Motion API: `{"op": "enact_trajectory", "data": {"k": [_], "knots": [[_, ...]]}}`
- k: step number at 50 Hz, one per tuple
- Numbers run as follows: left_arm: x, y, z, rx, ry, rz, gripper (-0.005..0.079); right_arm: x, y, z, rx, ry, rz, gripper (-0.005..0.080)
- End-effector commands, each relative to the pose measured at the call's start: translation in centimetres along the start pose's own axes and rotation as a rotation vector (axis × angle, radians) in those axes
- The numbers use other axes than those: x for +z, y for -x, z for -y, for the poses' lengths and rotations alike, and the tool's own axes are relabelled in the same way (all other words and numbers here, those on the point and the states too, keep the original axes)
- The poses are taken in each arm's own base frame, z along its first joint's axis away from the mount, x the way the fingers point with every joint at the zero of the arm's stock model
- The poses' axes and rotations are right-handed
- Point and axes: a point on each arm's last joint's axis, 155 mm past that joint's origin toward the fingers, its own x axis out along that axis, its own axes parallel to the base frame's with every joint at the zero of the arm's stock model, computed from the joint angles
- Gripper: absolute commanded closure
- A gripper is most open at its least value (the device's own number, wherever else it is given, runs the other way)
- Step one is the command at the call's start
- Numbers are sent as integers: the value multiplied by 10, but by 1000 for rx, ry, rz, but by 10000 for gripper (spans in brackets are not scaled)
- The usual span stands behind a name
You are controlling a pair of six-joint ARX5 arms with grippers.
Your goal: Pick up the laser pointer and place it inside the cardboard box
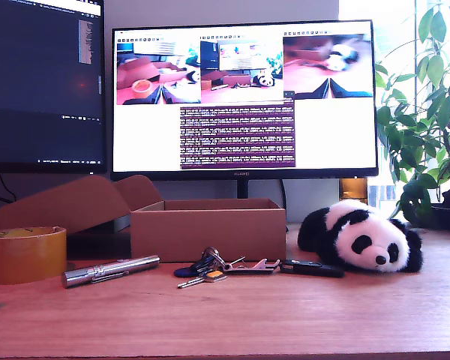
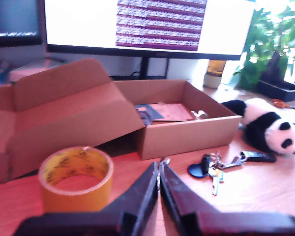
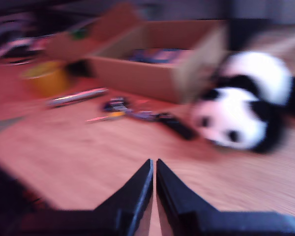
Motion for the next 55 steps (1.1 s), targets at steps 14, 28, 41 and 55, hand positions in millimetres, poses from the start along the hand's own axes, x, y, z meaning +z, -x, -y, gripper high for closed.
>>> {"op": "enact_trajectory", "data": {"k": [14,28,41,55], "knots": [[-34,-17,12,-67,4,-137,763,-1,-3,-18,76,27,-3,762],[-55,-28,26,-120,-5,-266,749,-2,-3,-23,94,34,-6,763],[-60,-42,30,-125,-2,-333,242,-2,-3,-25,100,37,-7,762],[-51,-57,30,-113,1,-380,163,-3,-3,-25,100,37,-7,762]]}}
